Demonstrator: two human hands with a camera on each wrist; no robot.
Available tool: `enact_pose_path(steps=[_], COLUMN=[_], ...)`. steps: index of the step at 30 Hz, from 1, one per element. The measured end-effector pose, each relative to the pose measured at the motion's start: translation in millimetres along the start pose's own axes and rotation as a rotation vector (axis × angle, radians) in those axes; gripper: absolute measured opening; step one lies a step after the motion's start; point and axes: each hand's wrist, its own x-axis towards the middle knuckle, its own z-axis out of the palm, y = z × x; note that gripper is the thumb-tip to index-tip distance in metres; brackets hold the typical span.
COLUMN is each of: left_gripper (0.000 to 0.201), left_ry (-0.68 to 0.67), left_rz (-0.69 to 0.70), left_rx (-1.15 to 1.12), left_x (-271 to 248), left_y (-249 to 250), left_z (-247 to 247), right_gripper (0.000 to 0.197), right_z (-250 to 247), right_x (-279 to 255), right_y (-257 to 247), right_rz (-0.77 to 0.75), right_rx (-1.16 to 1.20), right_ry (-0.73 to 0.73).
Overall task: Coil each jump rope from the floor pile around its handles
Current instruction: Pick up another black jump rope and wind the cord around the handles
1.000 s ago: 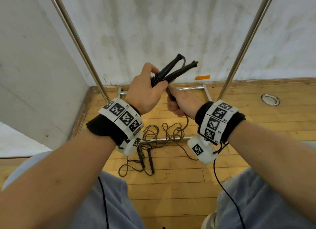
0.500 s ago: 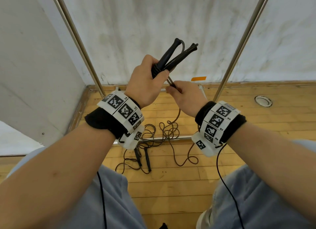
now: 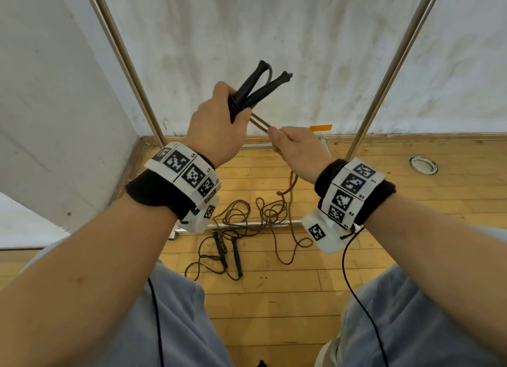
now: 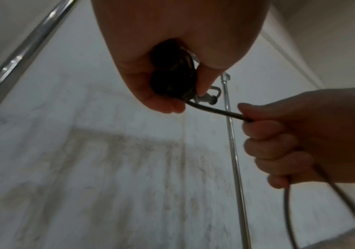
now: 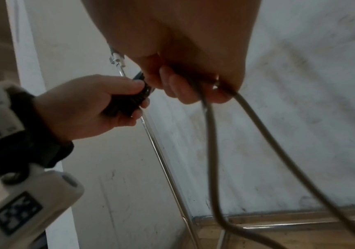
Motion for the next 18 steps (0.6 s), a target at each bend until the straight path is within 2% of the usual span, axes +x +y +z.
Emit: enact_pose_path(steps=[4, 7, 11, 14, 16, 18], left_gripper=[0.031, 0.03, 0.027, 0.024, 0.025, 0.026], left_ry=[-0.143, -0.18, -0.196, -0.185, -0.237, -0.347], left_rz=[0.002, 0.0, -0.03, 0.012, 0.018, 0.0], left_rx=[0.117, 0.118, 0.068, 0.022, 0.083, 0.235], left_x=[0.7, -2.7, -1.8, -0.2, -1.1, -6.0], left_y=[-17.2, -21.9, -24.1, -27.0, -28.9, -29.0], left_z=[5.3, 11.4, 15.1, 10.8, 8.4, 10.9], right_gripper=[0.049, 0.051, 0.05, 0.039, 0.034, 0.034], right_z=[-2.8, -3.5, -5.8, -11.4, -14.8, -17.2], right_x=[-0.9, -3.9, -6.2, -8.0, -11.6, -13.7], right_y=[-6.6, -14.5, -20.2, -20.9, -19.4, -17.1], right_rz=[0.003, -0.028, -0.038, 0.011, 0.022, 0.024], right_rx=[-0.117, -0.155, -0.091, 0.047, 0.122, 0.089], right_ry=[-0.012, -0.003, -0.003, -0.068, -0.109, -0.096])
